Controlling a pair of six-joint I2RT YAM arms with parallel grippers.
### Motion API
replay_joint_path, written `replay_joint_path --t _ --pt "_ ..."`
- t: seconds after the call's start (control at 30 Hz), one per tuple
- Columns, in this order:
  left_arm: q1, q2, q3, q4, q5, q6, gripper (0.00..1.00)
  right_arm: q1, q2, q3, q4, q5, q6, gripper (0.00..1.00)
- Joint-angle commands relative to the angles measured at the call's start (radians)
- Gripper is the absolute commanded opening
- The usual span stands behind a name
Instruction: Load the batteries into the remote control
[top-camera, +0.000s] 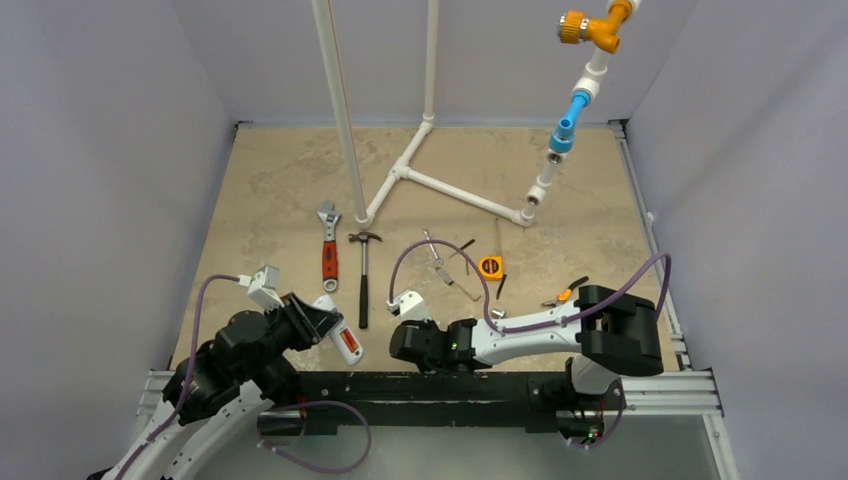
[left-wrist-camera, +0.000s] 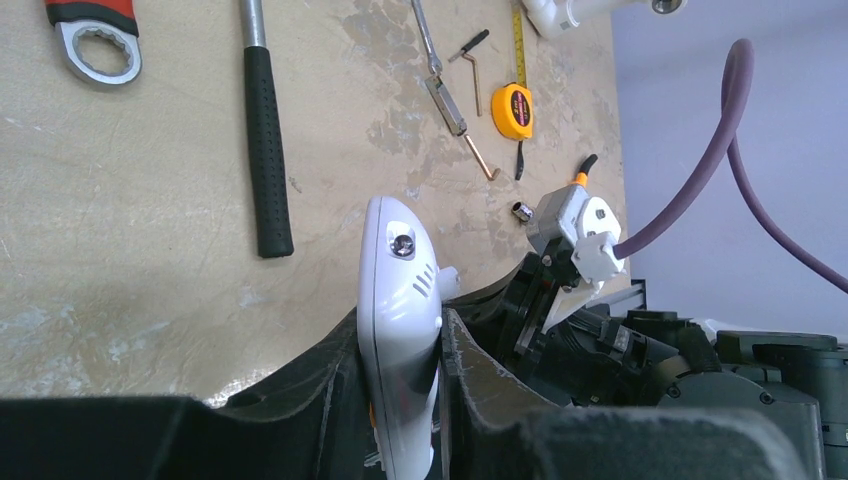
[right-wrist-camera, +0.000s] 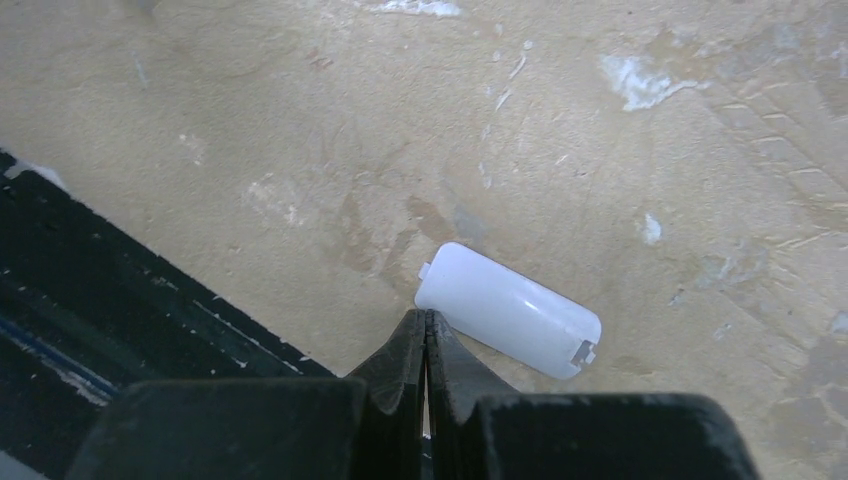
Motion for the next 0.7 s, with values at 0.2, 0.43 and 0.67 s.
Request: replay_joint_path --t 0.2,0.43,0.67 --pt "-0.001 -0.015 0.023 0.0 -0.024 0.001 0.0 -0.071 0.071 0.058 -0.073 0.058 -0.053 0.0" --pt "-0.001 -0.016 0.031 -0.015 -0.035 0.0 0.0 -0.18 0.07 0.045 -0.002 0.015 -0.092 0.0" --pt "-0.002 -0.015 0.029 -0.011 -0.036 0.0 0.0 -0.248 0.086 0.081 0.049 -0.025 -0.167 0.0"
